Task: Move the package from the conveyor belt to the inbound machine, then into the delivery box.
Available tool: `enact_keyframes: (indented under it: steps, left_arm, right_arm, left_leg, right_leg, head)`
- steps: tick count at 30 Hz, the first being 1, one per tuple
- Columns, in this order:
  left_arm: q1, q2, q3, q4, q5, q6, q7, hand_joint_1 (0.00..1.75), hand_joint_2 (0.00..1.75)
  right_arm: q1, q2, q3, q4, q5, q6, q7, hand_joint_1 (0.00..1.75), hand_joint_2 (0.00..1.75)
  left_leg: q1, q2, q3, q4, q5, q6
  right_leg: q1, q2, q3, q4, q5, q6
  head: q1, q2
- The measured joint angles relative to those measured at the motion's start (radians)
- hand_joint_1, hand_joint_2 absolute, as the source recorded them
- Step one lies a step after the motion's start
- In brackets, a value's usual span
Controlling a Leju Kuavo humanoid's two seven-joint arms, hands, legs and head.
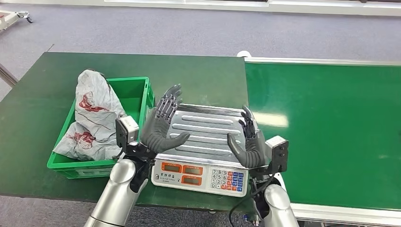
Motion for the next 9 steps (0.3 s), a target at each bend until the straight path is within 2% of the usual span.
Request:
enact_keyframes:
  steps: [5, 9]
  left_arm:
    - [0.030, -0.037, 0.000, 0.076, 0.049, 0.070, 0.007, 0.00, 1.75]
    - [0.058, -0.048, 0.000, 0.108, 0.065, 0.084, 0.006, 0.00, 1.75]
  right_arm:
    - [-0.033, 0.019, 0.020, 0.114, -0.041, 0.009, -0.016, 0.00, 1.75]
    - [-0.033, 0.028, 0.022, 0.144, -0.042, 0.008, -0.021, 0.00, 1.75]
  left_leg:
    - [0.000, 0.000, 0.000, 0.000, 0.000, 0.000]
    - [0.000, 0.000, -0.001, 0.000, 0.000, 0.000]
  right_leg:
    - [0.000, 0.000, 0.000, 0.000, 0.000, 0.000]
    - [0.000, 0.000, -0.001, 0.000, 0.000, 0.000]
  head:
    - [0.000, 0.000]
    - [0.000, 0.000]
